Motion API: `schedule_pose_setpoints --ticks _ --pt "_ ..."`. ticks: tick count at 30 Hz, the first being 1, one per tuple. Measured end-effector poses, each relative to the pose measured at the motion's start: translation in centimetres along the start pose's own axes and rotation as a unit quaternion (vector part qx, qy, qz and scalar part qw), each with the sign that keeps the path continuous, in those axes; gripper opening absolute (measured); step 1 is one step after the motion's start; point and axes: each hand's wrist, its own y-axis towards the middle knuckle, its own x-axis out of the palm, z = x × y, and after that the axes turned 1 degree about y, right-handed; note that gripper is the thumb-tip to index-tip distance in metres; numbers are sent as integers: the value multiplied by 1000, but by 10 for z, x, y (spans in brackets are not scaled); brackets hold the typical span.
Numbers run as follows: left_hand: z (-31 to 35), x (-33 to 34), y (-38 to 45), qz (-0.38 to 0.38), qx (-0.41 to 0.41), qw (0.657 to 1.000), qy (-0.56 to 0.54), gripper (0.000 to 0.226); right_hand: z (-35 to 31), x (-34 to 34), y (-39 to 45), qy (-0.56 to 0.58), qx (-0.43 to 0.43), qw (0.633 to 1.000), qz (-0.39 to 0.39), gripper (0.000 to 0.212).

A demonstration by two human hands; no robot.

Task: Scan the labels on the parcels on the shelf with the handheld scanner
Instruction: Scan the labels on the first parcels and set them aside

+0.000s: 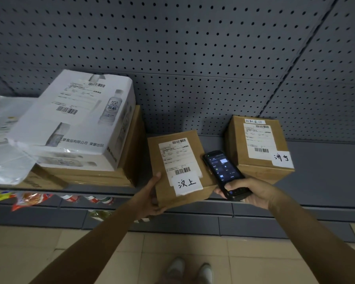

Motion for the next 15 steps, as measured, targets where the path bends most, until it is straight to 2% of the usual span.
schedule_pose_setpoints --ticks 2,6,9,12,15 --pt "5 -7 -4 -15 -21 999 42 98 0 3 -3 -13 -3 1000 6 61" --pt "10 -8 -15 -56 -16 996 65 119 1 12 -15 -25 -22 999 8 61" --pt "16 0 -18 -68 48 993 78 125 -3 19 -26 10 -53 998 13 64" --pt "32 20 -29 -59 111 987 104 130 -17 33 -43 42 -96 994 34 56" --pt "53 44 -47 -37 201 964 171 131 -35 50 -70 26 -142 988 56 51"
